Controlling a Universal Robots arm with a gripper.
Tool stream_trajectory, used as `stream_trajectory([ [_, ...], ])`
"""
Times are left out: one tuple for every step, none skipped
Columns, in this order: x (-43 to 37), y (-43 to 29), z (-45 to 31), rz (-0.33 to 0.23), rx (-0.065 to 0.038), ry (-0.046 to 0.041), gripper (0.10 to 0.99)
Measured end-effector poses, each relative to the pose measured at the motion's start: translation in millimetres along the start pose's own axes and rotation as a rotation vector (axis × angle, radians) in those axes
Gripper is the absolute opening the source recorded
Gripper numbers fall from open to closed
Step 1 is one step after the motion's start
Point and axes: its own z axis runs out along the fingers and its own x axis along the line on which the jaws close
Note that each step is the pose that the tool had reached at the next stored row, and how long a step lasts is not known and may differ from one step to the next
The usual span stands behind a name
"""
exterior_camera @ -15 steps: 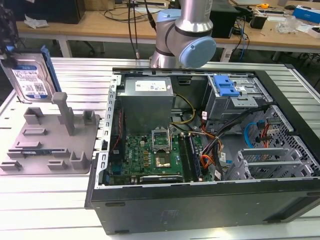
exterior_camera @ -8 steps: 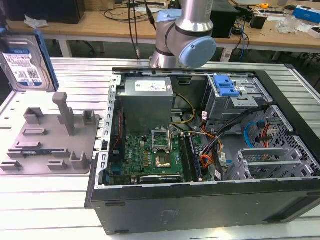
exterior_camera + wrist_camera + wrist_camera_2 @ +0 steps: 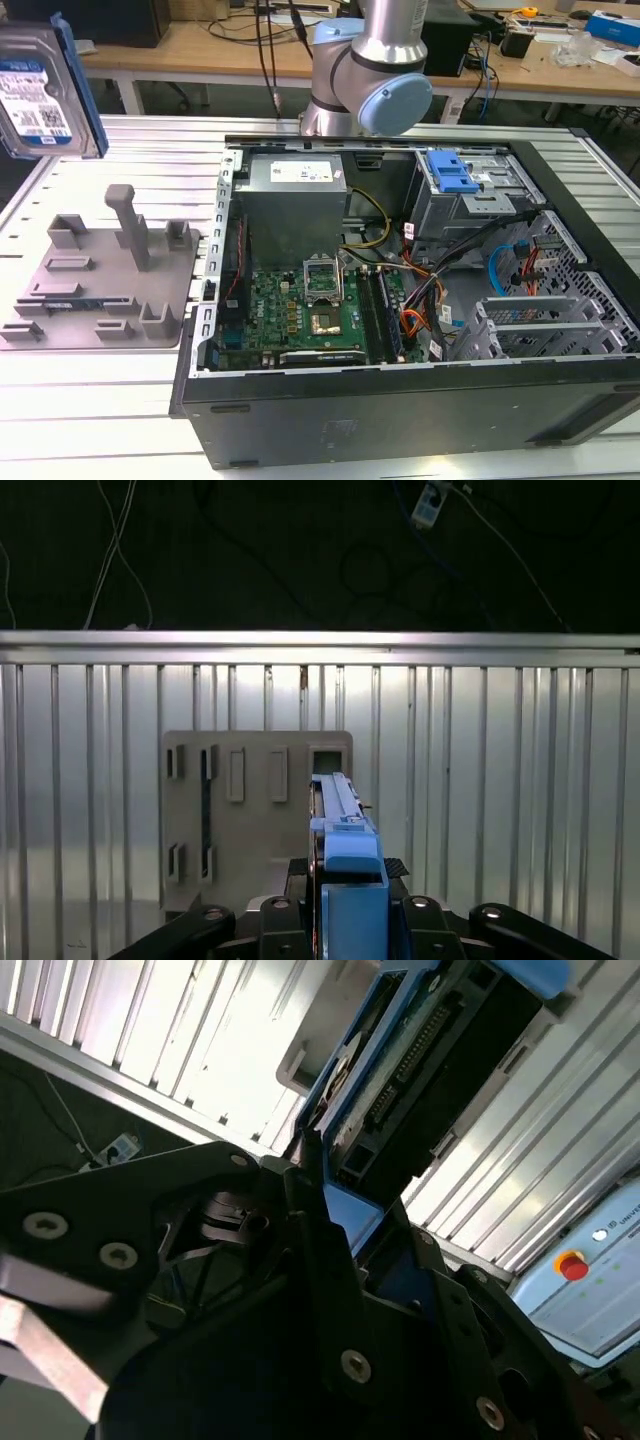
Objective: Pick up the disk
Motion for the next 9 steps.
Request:
stream_trajectory([
  [0.1, 0.0, -4.5, 0.000, 0.000, 0.0000, 0.365],
  [0.3, -0.2, -15.8, 0.000, 0.000, 0.0000, 0.365],
  [0.3, -0.2, -20.3, 0.000, 0.000, 0.0000, 0.365],
  [0.4, -0.3, -24.8, 0.000, 0.000, 0.0000, 0.365],
  [0.5, -0.4, -30.2, 0.000, 0.000, 0.0000, 0.365],
  [0.6, -0.5, -34.5, 0.000, 0.000, 0.0001, 0.365],
  [0.6, -0.5, -35.0, 0.000, 0.000, 0.0001, 0.365],
  [0.6, -0.5, -35.1, 0.000, 0.000, 0.0003, 0.365],
  [0.6, -0.5, -35.0, 0.000, 0.000, 0.0004, 0.365],
])
